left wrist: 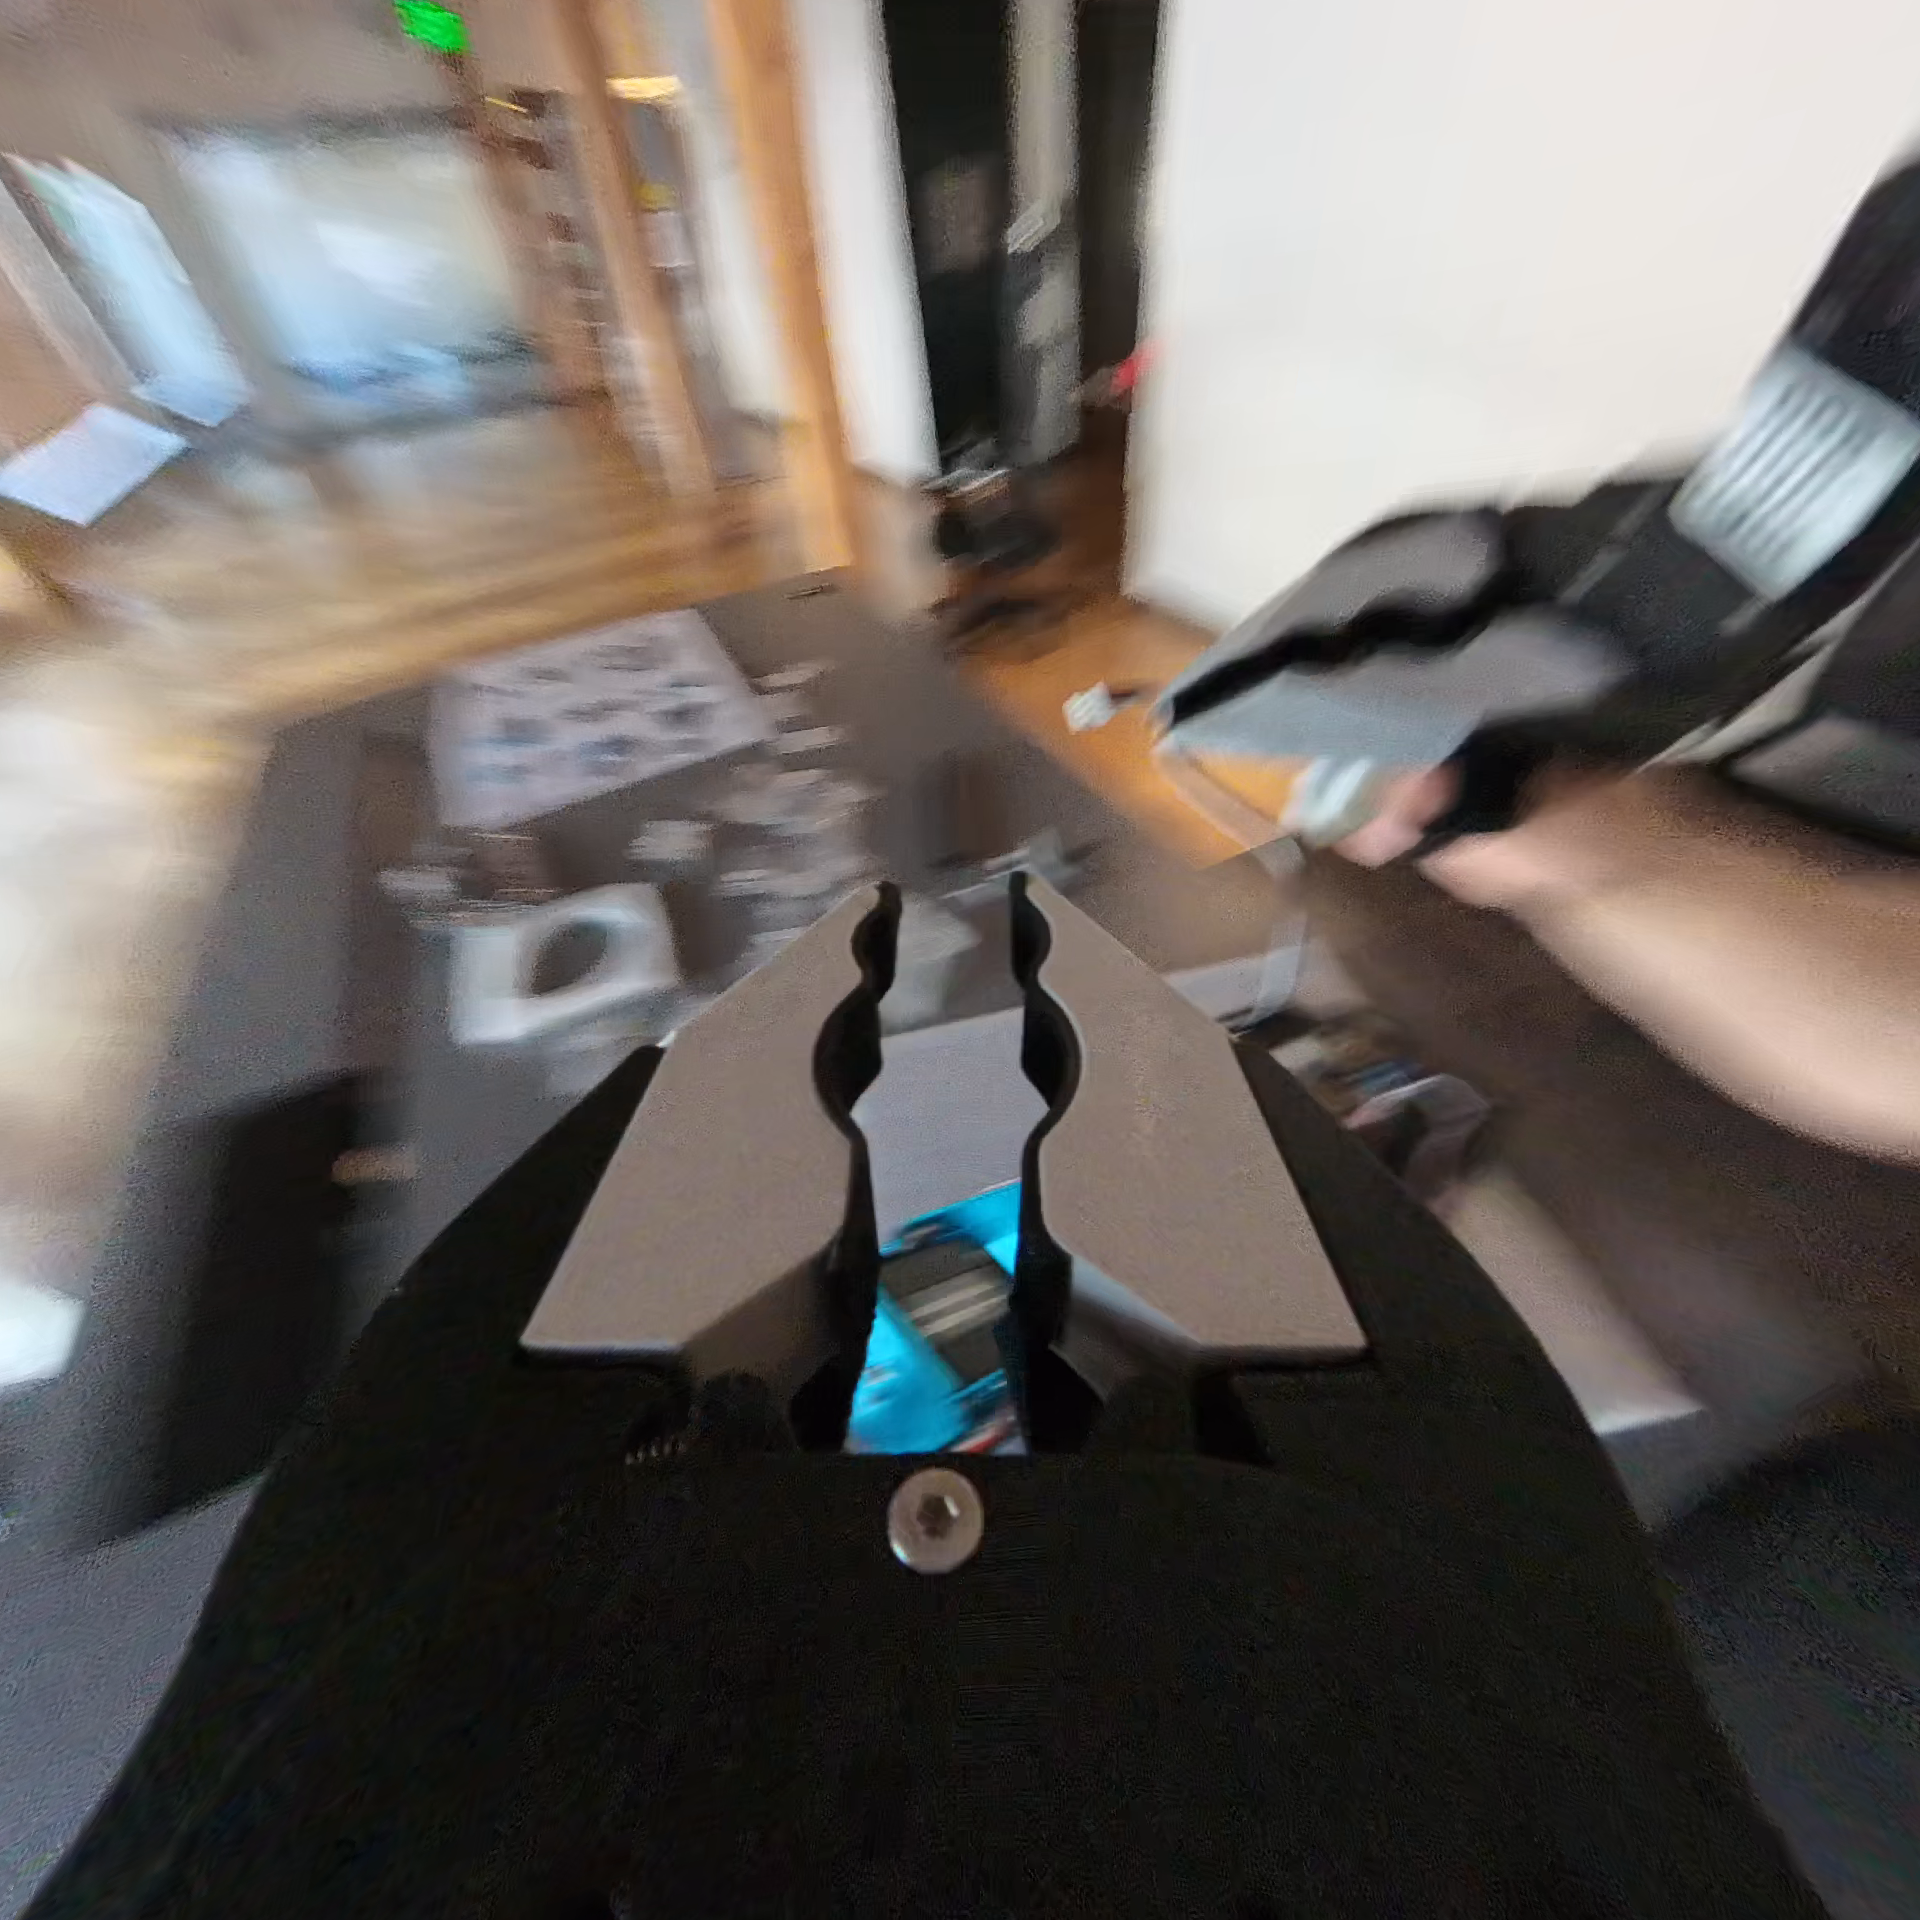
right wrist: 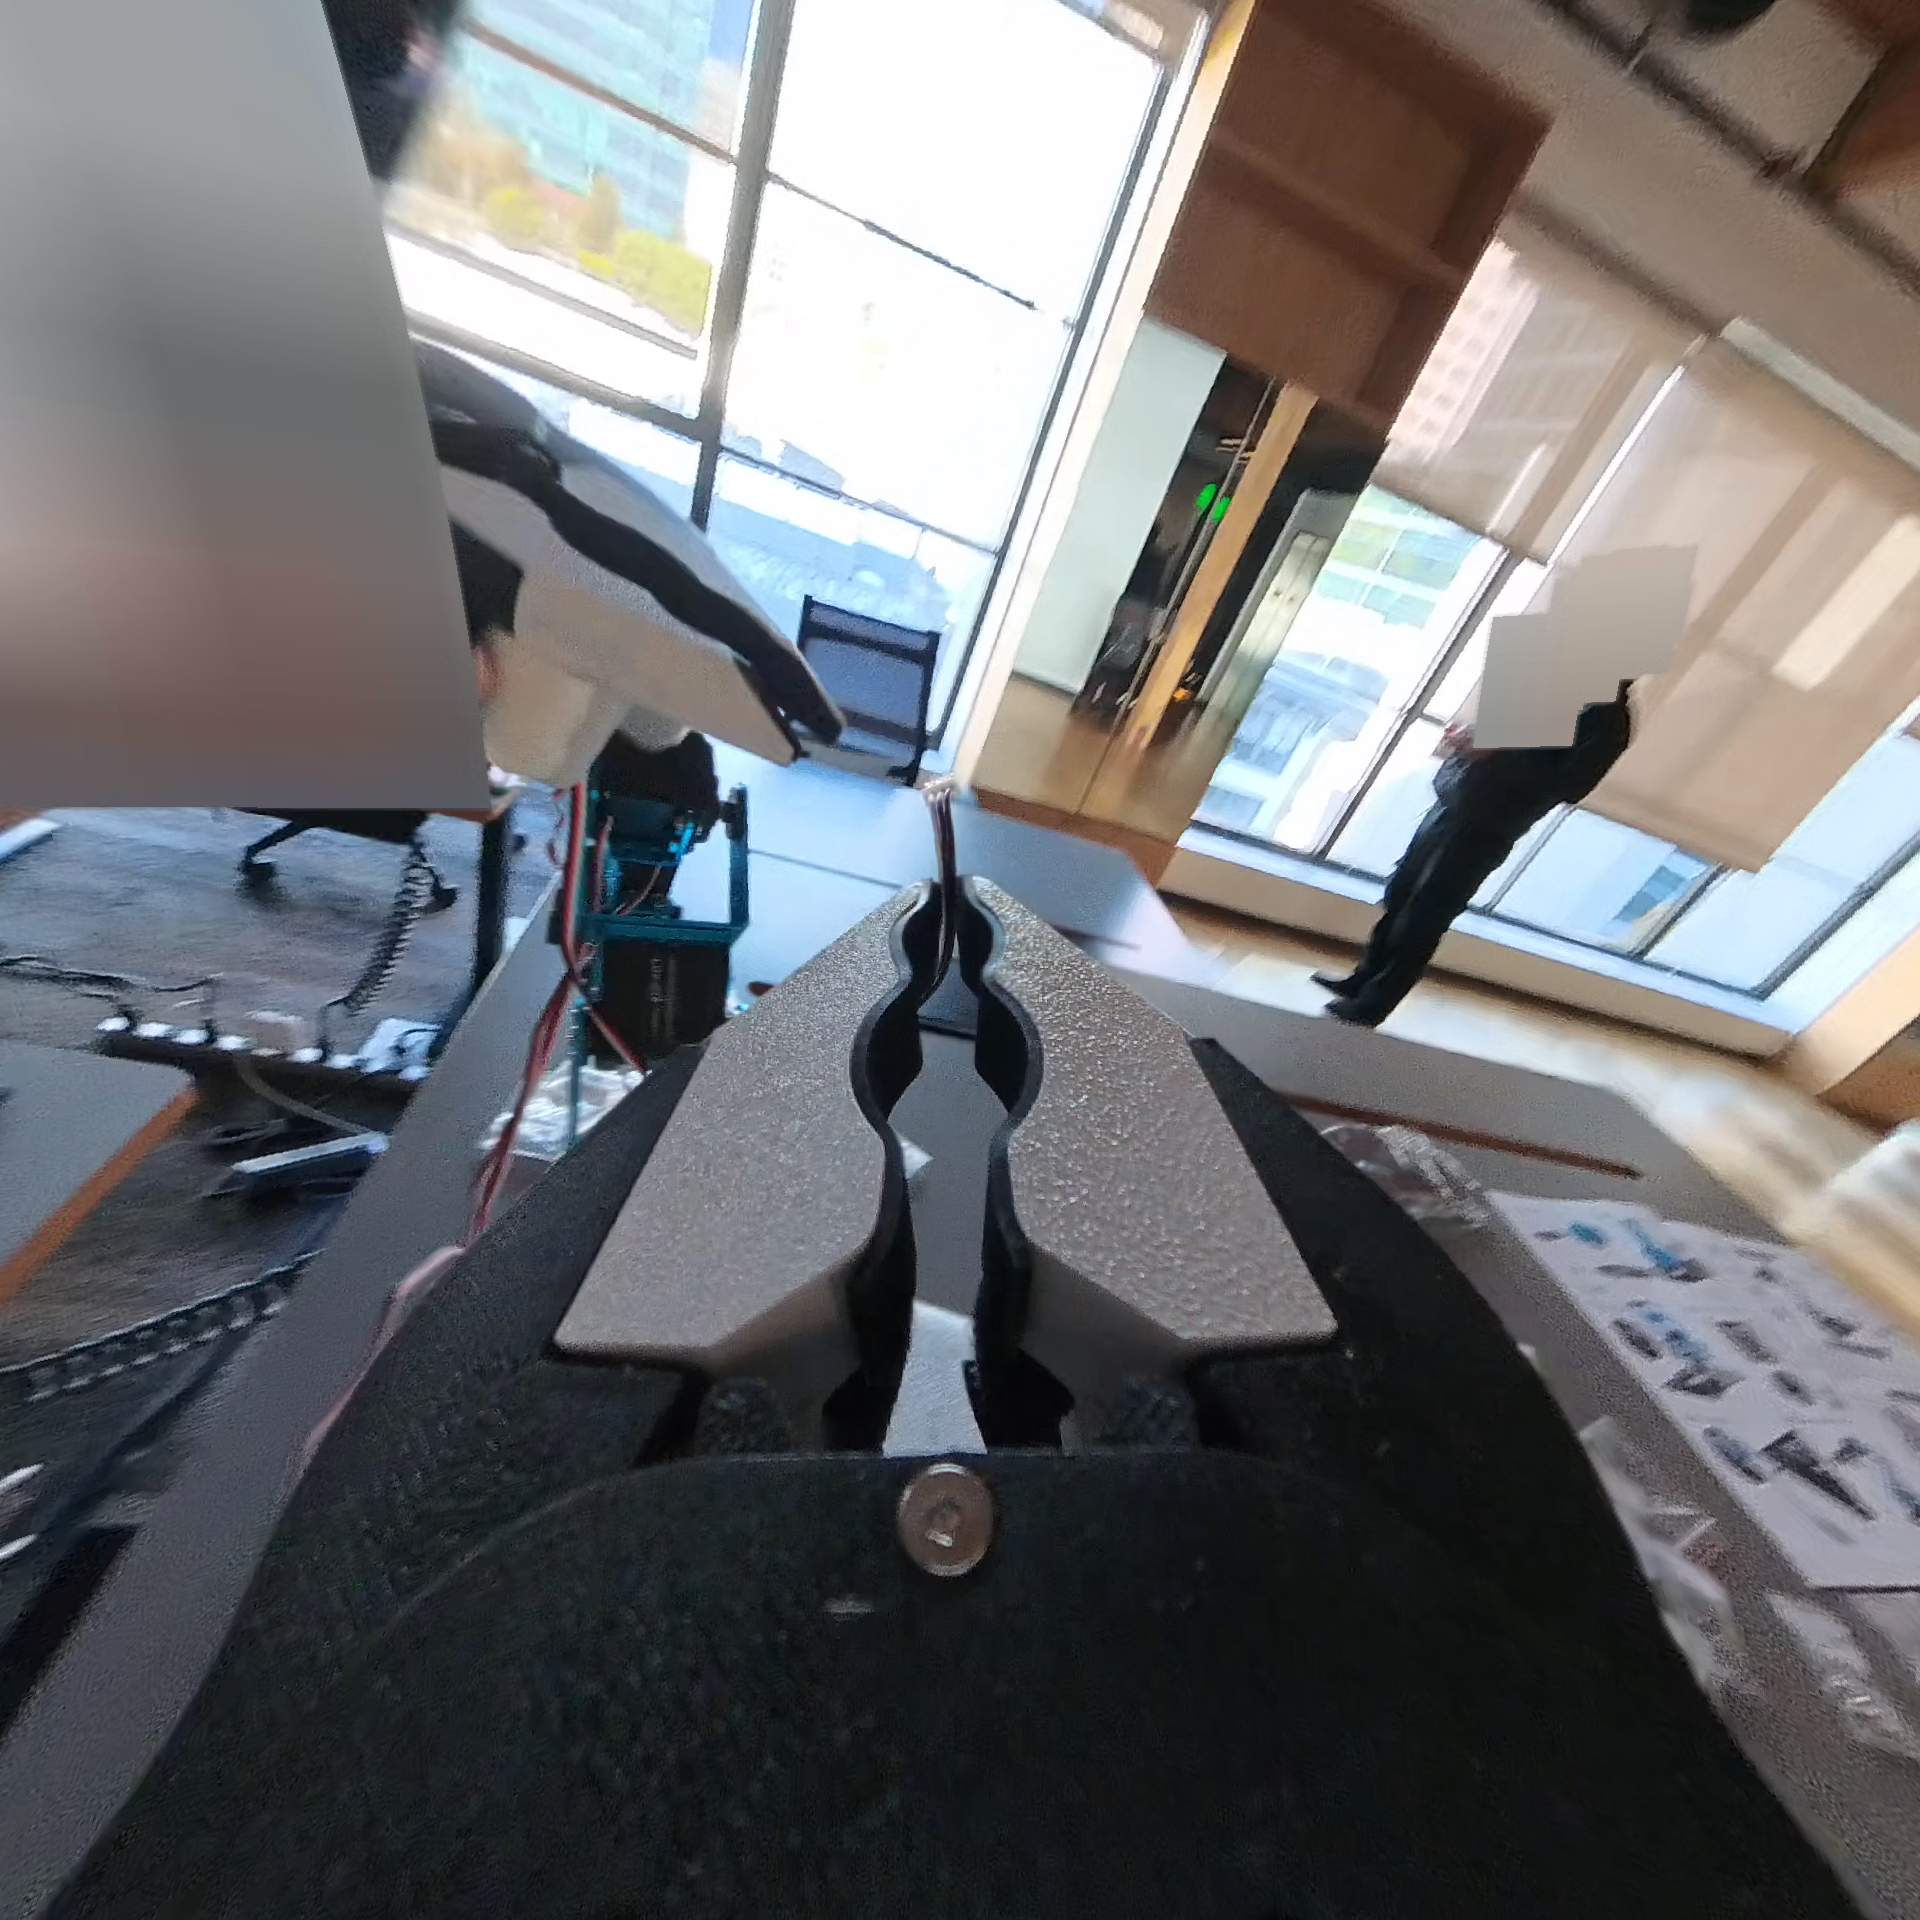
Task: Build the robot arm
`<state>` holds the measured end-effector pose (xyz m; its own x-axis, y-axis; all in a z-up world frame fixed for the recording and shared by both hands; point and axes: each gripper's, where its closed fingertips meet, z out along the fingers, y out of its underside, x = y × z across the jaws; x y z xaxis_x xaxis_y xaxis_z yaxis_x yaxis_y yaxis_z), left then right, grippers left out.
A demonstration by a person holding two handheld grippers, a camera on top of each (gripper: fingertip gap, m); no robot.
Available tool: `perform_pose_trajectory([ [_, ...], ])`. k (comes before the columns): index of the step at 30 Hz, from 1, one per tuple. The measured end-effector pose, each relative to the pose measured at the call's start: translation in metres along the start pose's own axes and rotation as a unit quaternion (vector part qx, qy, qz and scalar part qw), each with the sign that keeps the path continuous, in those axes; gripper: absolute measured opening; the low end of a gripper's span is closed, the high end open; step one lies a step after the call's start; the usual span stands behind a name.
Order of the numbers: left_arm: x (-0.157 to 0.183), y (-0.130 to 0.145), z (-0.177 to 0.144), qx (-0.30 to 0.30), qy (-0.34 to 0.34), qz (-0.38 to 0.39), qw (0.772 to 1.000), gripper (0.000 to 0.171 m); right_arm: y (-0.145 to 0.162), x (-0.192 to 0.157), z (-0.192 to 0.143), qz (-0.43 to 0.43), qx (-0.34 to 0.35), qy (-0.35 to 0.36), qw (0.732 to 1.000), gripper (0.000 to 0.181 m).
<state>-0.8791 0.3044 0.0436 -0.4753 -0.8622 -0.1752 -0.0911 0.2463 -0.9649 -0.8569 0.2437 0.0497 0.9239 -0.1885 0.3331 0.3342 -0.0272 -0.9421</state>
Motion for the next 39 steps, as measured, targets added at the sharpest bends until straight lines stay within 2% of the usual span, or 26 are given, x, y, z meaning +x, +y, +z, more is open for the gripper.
perform_pose_trajectory([
  [2,0.000,0.001,-0.003,-0.040,-0.070,0.162,0.984,0.019,-0.003,-0.001,0.000,0.038,-0.014,-0.017,0.999,0.000],
  [3,0.001,-0.001,-0.003,-0.045,-0.094,0.214,0.971,0.020,-0.004,-0.003,0.000,0.056,-0.022,-0.030,0.998,0.000],
  [4,0.004,-0.004,-0.001,-0.040,-0.109,0.245,0.962,0.021,-0.004,-0.005,0.000,0.072,-0.026,-0.037,0.996,0.000],
  [7,0.019,-0.007,0.007,-0.016,-0.095,0.289,0.952,0.026,-0.002,-0.010,0.000,0.102,-0.042,-0.051,0.993,0.000],
  [12,0.031,-0.013,0.014,-0.001,-0.108,0.397,0.912,0.025,0.004,-0.019,0.001,0.130,-0.069,-0.064,0.987,0.000],
  [16,0.040,-0.011,0.020,0.001,-0.105,0.425,0.899,0.016,0.004,-0.024,0.000,0.146,-0.074,-0.081,0.983,0.000],
  [20,0.038,-0.001,0.025,-0.004,-0.107,0.420,0.901,0.016,0.012,-0.025,0.000,0.145,-0.092,-0.081,0.982,0.000],
  [24,0.035,0.003,0.025,-0.001,-0.129,0.471,0.872,0.013,0.012,-0.031,-0.001,0.177,-0.096,-0.109,0.973,0.000],
  [26,0.035,0.004,0.025,0.007,-0.134,0.489,0.862,0.004,0.009,-0.032,-0.002,0.203,-0.087,-0.120,0.968,0.000],
  [31,0.039,-0.003,0.024,0.039,-0.155,0.482,0.861,0.015,0.004,-0.033,-0.002,0.275,-0.068,-0.147,0.948,0.000],
  [34,0.042,-0.003,0.026,0.040,-0.162,0.498,0.851,0.016,0.005,-0.033,-0.002,0.300,-0.062,-0.157,0.939,0.000],
  [39,0.045,-0.007,0.027,0.050,-0.164,0.498,0.850,0.002,0.007,-0.038,-0.002,0.321,-0.059,-0.177,0.928,0.000],
])
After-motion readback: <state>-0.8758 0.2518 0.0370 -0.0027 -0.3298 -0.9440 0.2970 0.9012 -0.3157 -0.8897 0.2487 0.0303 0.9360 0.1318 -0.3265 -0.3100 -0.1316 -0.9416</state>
